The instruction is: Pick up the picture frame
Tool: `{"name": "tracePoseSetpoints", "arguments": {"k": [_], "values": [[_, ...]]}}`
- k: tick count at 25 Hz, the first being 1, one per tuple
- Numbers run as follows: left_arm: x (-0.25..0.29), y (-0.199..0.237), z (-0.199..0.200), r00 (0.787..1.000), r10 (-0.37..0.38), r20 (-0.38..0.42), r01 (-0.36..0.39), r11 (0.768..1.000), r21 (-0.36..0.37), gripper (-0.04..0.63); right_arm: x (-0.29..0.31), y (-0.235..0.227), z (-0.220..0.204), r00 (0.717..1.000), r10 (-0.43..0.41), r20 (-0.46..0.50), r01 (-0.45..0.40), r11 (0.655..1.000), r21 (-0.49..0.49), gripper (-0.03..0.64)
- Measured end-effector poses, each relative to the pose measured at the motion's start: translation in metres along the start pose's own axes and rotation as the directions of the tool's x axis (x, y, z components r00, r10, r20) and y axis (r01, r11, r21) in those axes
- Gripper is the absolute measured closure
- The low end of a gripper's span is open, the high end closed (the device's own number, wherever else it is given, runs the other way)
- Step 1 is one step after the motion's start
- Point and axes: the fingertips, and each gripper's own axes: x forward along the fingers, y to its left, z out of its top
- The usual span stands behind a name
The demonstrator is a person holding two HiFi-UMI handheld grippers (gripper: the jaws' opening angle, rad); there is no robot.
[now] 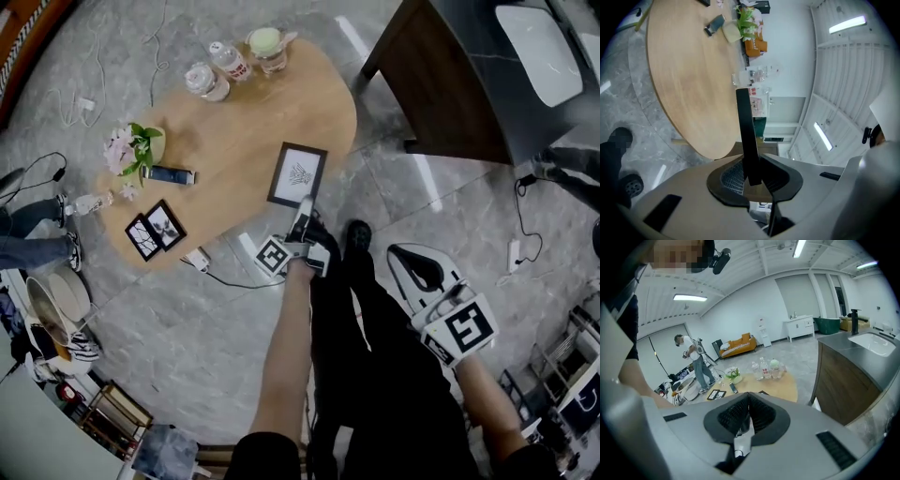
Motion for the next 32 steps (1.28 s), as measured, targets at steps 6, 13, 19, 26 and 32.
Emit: {"name": "tracePoseSetpoints", "arguments": {"k": [6, 13, 19, 26, 32], "values": [[-0.015, -0.072, -0.006, 0.999, -0.041, 0.007, 0.041, 0.999, 0.028, 0.518, -0.038, 0.009, 0.024, 0.998, 0.008, 0.055, -0.006, 0.999, -0.044, 0.604], [-0.033, -0.164, -0.024, 0.986, -0.163, 0.033, 0.162, 0.986, 0.044, 0.519, -0.075, 0.021, 0.057, 0.989, 0.008, 0.146, 0.007, 0.995, -0.100, 0.604], [-0.059, -0.233, -0.055, 0.973, -0.220, 0.068, 0.215, 0.974, 0.069, 0.520, -0.107, 0.038, 0.086, 0.972, 0.035, 0.231, -0.014, 0.996, -0.092, 0.604], [-0.083, -0.300, -0.081, 0.963, -0.266, 0.046, 0.258, 0.957, 0.130, 0.520, -0.136, 0.044, 0.108, 0.950, 0.044, 0.309, -0.008, 0.993, -0.118, 0.604], [-0.104, -0.342, -0.106, 0.967, -0.251, 0.034, 0.239, 0.948, 0.209, 0.520, -0.152, 0.044, 0.120, 0.933, 0.057, 0.356, -0.010, 0.991, -0.132, 0.604]]}}
